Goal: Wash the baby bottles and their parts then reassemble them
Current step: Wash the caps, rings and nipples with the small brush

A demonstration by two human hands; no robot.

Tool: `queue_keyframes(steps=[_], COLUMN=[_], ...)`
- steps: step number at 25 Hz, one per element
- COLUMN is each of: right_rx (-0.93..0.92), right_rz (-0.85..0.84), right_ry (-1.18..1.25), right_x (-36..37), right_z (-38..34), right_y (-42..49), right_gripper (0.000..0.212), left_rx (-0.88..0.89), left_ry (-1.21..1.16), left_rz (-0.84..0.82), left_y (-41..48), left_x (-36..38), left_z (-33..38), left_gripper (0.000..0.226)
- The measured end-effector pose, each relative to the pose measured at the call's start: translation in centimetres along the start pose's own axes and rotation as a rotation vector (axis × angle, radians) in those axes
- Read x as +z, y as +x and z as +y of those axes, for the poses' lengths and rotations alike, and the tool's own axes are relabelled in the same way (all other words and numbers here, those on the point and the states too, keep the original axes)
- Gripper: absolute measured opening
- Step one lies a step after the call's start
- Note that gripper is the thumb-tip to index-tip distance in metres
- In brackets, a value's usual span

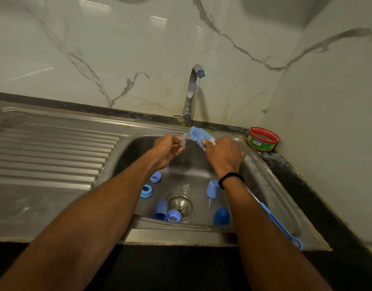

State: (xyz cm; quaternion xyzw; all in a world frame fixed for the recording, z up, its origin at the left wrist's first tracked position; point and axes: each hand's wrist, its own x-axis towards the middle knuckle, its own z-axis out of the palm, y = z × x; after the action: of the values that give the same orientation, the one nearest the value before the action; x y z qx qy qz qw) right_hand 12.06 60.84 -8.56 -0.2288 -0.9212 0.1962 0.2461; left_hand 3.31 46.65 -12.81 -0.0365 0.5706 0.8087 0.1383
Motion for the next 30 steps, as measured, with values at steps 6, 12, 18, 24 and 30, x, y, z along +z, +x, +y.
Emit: queue_keyframes(steps=[6,12,18,24,30], right_rx=[-0.026,-0.031,-0.074,-0.013,0.036], right_rz=[-0.033,-0.028,-0.067,-0.067,0.013], right_ry=[0.011,-0.006,0.002,0.014,0.016], right_x=[0.4,0.7,0.8,0.8,0.5], right_z=[-0.1,0.0,-0.6,-0.5,-0.9], right_y=[0.1,0.2,0.0,0.2,-0.3], right_gripper=[0.044,0.046,0.046,0.049,0.045], left_rx=[0.025,0.062,0.215,0.292,0.394], left_ry=[-0.070,-0.052,0.185,0.245,0.335], left_rz=[0.002,0.061,0.207,0.159,0.131], left_y=[-0.8,-0.4,-0.2,-0.5,-1.5], left_x=[1.7,1.2,1.4,2.3,3.9], left_z=[0.4,0.1,-0.5,-0.3,-0.9], left_gripper=[0.013,0.022,0.012,0.021,0.022])
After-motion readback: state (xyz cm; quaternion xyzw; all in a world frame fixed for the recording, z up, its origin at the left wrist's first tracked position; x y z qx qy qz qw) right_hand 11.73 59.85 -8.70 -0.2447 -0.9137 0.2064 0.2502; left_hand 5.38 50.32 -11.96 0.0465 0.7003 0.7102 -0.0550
